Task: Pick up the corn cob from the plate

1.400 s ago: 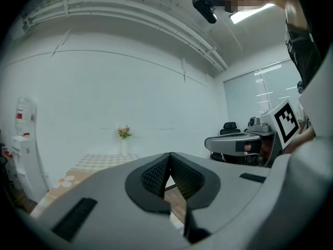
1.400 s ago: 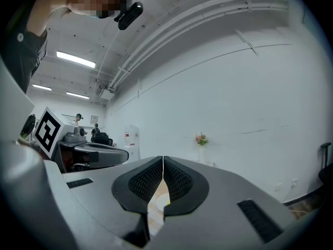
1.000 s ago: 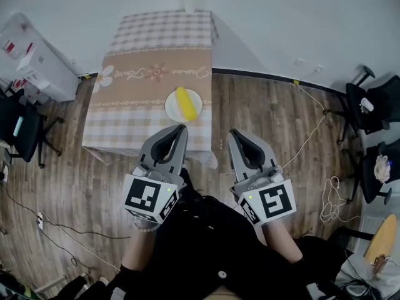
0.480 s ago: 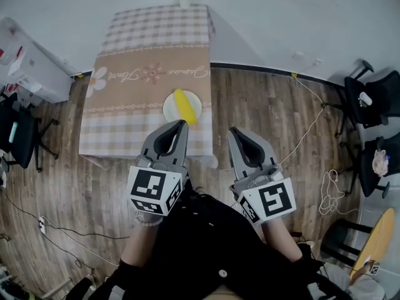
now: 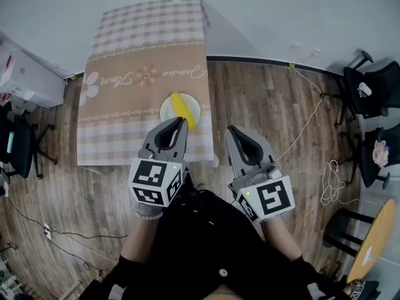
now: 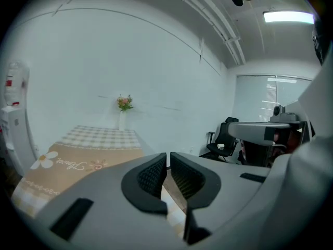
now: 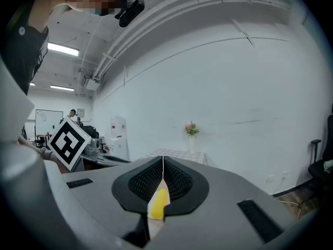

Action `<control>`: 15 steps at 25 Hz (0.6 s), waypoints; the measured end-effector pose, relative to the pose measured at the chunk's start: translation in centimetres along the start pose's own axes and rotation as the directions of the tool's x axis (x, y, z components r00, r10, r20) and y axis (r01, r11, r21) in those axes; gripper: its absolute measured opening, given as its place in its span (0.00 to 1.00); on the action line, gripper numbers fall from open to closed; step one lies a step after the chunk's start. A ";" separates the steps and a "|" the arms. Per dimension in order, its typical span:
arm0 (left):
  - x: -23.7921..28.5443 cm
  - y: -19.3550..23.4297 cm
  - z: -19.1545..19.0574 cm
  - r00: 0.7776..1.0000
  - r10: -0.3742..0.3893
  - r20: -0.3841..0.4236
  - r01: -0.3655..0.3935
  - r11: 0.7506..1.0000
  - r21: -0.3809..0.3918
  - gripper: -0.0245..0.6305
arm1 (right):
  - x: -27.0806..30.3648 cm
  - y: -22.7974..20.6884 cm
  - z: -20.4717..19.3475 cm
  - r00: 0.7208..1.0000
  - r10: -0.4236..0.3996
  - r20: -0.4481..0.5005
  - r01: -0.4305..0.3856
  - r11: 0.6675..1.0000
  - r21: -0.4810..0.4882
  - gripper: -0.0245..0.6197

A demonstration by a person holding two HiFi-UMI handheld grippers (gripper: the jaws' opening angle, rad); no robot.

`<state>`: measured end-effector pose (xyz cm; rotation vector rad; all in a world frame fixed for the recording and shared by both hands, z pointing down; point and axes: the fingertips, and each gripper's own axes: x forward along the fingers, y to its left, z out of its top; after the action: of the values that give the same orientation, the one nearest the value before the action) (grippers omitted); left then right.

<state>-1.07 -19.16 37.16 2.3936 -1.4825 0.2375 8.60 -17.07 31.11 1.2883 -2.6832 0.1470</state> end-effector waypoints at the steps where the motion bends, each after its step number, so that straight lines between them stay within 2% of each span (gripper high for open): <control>1: 0.5 0.4 -0.2 1.000 0.000 -0.011 0.000 1.000 -0.006 0.06 | 0.3 -0.2 -0.1 1.000 -0.004 -0.004 0.004 1.000 0.003 0.10; 6: 3.0 1.9 -1.8 0.996 0.007 -0.087 -0.010 0.999 -0.033 0.18 | 1.7 -1.2 -0.4 0.999 -0.030 -0.023 0.031 0.999 0.015 0.10; 11: 5.3 3.6 -3.4 0.986 0.038 -0.162 -0.050 0.996 -0.072 0.39 | 2.9 -2.1 -0.7 0.998 -0.051 -0.041 0.052 0.998 0.025 0.10; 15: 7.1 5.0 -4.7 0.975 0.056 -0.214 -0.084 0.989 -0.123 0.43 | 3.9 -2.7 -1.0 0.997 -0.061 -0.055 0.064 0.997 0.037 0.10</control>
<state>-2.19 -25.56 44.59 2.1429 -1.4391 0.3836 8.43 -21.54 32.88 1.3578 -2.6044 0.2233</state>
